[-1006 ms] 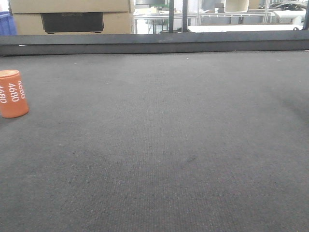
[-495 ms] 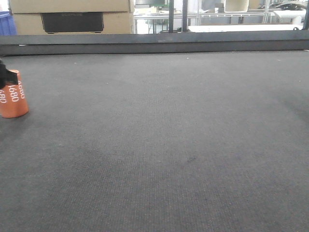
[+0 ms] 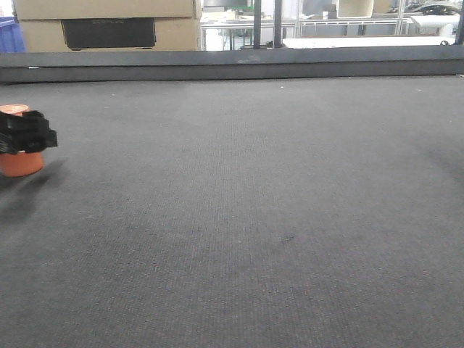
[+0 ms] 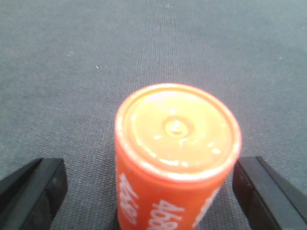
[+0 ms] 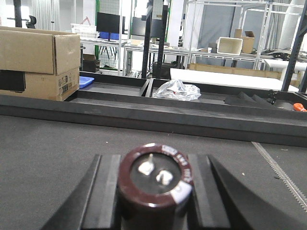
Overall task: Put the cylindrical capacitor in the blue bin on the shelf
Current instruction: 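Lift both held cylinders off the table, then drive the base away from the table toward the bin shelf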
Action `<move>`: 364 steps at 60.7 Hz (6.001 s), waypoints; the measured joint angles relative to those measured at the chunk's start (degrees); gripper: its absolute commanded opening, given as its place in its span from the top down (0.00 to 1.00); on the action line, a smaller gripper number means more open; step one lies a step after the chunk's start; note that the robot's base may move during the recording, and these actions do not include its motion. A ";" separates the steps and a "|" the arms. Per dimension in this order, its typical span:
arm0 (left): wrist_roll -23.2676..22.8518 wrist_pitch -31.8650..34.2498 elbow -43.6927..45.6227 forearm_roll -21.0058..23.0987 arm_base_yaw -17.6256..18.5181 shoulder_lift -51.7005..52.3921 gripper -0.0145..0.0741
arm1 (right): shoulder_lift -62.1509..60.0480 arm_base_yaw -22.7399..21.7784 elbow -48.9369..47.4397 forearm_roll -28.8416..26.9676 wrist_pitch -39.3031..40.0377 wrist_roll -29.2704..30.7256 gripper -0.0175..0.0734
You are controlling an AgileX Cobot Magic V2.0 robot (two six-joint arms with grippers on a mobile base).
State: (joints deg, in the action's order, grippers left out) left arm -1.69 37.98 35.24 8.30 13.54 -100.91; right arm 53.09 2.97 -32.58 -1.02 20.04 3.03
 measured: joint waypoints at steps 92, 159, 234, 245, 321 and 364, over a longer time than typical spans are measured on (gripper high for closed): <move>-0.10 -70.52 22.38 -9.86 0.00 43.56 0.96 | -0.20 2.49 -23.99 -3.62 -49.60 0.00 0.98; -2.75 -85.25 21.49 -12.77 0.00 59.67 0.96 | -9.83 7.97 -24.67 -5.19 -54.83 0.00 0.98; -2.75 -85.25 21.49 -13.00 0.00 59.67 0.96 | -9.83 7.97 -24.67 -5.38 -54.93 0.00 0.98; -2.75 -85.25 21.49 -13.00 0.00 59.67 0.96 | -9.83 7.97 -24.67 -5.38 -54.93 0.00 0.98; -2.86 -85.25 21.49 -13.00 0.00 59.67 0.96 | -9.83 7.97 -24.67 -5.38 -55.16 0.00 0.98; -2.86 -85.25 21.49 -13.00 0.00 59.67 0.96 | -9.83 7.97 -24.67 -5.38 -55.16 0.00 0.98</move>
State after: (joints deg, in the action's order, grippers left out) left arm -4.55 -47.27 56.73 -4.70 13.54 -41.24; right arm 43.26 10.95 -57.25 -6.40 -35.12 3.03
